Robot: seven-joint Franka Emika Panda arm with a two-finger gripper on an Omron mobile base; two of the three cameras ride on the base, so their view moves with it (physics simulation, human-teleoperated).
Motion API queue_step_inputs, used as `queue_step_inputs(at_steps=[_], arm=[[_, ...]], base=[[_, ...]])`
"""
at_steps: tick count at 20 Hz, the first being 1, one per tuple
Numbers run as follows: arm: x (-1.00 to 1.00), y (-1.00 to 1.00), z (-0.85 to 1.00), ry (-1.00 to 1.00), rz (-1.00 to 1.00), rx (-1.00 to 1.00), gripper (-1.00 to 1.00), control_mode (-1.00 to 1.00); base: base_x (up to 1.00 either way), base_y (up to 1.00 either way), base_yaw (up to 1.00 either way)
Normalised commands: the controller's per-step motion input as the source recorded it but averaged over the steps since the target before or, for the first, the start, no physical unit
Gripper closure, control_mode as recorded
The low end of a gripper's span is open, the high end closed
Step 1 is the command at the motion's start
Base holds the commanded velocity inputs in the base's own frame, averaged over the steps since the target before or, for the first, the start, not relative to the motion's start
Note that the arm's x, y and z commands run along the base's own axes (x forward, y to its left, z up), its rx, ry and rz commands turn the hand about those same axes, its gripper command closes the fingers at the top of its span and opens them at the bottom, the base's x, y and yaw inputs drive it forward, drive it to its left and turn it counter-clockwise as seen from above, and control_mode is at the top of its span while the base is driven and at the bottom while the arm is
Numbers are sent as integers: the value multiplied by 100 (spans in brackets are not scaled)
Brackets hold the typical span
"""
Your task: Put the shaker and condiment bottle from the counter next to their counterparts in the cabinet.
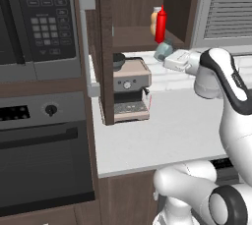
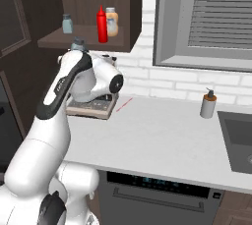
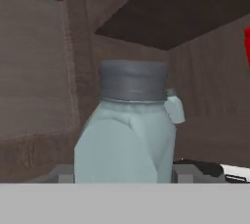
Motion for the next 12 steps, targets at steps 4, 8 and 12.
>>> queue_step_inputs(at_steps=[4,8,12], arm=[[49,24,27,-27,-2,3,100,-100],[54,22,2,0,1,3,100,-100],[1,0,17,3,0,-2,100,-100]], base=[[0,0,0],[0,0,0],[0,0,0]])
